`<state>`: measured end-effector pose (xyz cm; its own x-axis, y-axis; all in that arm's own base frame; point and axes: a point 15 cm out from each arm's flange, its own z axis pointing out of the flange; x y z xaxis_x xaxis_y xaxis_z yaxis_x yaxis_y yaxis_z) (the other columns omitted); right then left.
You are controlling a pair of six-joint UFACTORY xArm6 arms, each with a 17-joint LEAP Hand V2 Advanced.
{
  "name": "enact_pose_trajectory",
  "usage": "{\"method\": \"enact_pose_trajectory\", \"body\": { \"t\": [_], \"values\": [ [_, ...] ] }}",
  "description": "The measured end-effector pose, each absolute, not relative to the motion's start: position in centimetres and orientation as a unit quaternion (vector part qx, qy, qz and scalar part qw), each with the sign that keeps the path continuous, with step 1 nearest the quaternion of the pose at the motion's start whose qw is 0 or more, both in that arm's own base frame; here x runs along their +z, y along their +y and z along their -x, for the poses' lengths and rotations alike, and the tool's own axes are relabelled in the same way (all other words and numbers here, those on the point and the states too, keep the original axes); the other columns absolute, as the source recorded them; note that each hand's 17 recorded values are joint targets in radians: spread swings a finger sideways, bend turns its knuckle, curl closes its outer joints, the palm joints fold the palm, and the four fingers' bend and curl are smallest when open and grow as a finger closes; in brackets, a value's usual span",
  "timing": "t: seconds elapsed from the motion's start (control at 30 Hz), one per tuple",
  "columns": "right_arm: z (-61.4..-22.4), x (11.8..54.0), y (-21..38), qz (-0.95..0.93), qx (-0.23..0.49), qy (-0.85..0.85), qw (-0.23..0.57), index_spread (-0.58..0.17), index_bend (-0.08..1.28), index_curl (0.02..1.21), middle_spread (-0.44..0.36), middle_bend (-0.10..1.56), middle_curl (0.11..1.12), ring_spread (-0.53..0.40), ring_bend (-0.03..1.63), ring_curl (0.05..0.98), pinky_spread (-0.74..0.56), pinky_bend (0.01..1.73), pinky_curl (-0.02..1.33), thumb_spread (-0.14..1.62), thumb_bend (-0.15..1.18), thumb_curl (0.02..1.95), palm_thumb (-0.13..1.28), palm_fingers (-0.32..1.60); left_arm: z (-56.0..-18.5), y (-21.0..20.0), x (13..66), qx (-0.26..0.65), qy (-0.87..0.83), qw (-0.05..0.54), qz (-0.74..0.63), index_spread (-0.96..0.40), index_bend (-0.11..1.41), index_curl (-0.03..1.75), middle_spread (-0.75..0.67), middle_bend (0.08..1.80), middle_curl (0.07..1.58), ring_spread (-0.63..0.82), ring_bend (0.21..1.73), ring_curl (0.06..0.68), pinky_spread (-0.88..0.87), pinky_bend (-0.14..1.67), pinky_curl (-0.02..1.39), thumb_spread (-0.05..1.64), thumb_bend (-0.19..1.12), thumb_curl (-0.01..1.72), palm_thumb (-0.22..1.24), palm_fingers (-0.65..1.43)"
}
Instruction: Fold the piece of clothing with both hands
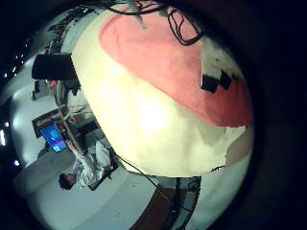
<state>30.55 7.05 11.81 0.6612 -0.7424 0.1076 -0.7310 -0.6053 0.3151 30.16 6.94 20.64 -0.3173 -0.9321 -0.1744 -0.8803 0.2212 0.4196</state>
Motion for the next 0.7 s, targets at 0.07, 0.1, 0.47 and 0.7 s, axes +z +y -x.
{"method": "enact_pose_trajectory", "body": {
  "t": [0.07, 0.1, 0.47, 0.7],
  "values": [
    [-30.6, 11.7, 7.0, -0.896, -0.014, -0.41, 0.171, -0.413, 0.47, 0.44, 0.042, 0.16, 0.29, 0.185, 0.23, 0.243, 0.3, 0.26, 0.29, 0.82, -0.02, 0.44, 0.99, 0.2, -30.2, 7.0, 20.6, -0.227, -0.779, 0.057, -0.582, -0.56, 0.15, 0.82, -0.51, 1.06, 0.63, -0.59, 0.83, 0.447, -0.78, 0.82, 0.47, 1.53, 0.23, 0.72, 0.79, 1.05],
    [-30.7, 11.7, 7.1, -0.896, -0.013, -0.41, 0.17, -0.421, 0.48, 0.44, 0.023, 0.17, 0.29, 0.17, 0.22, 0.237, 0.29, 0.24, 0.28, 0.82, -0.02, 0.45, 1.0, 0.22, -30.3, 7.0, 20.7, -0.226, -0.779, 0.057, -0.582, -0.56, 0.15, 0.82, -0.5, 1.06, 0.63, -0.59, 0.83, 0.447, -0.78, 0.82, 0.47, 1.53, 0.23, 0.72, 0.79, 1.05],
    [-33.1, 13.3, 8.9, -0.904, 0.03, -0.41, 0.117, -0.437, 0.59, 0.6, -0.258, 0.67, 0.53, -0.327, 0.77, 0.459, -0.44, 0.52, 0.38, 0.79, -0.02, 0.47, 1.05, 1.32, -30.5, 7.0, 20.7, -0.226, -0.779, 0.058, -0.581, -0.56, 0.15, 0.82, -0.5, 1.06, 0.63, -0.59, 0.83, 0.448, -0.78, 0.82, 0.47, 1.53, 0.23, 0.72, 0.79, 1.06],
    [-31.4, 13.2, 8.5, -0.907, 0.04, -0.408, 0.096, -0.405, 0.8, 0.76, -0.259, 0.95, 0.7, -0.332, 1.05, 0.614, -0.46, 0.94, 0.59, 0.83, -0.01, 0.48, 1.06, 1.22, -29.9, 6.9, 20.9, -0.23, -0.781, 0.066, -0.577, -0.56, 0.15, 0.82, -0.5, 1.06, 0.63, -0.59, 0.83, 0.448, -0.78, 0.82, 0.47, 1.53, 0.24, 0.72, 0.79, 1.06]
  ]
}}
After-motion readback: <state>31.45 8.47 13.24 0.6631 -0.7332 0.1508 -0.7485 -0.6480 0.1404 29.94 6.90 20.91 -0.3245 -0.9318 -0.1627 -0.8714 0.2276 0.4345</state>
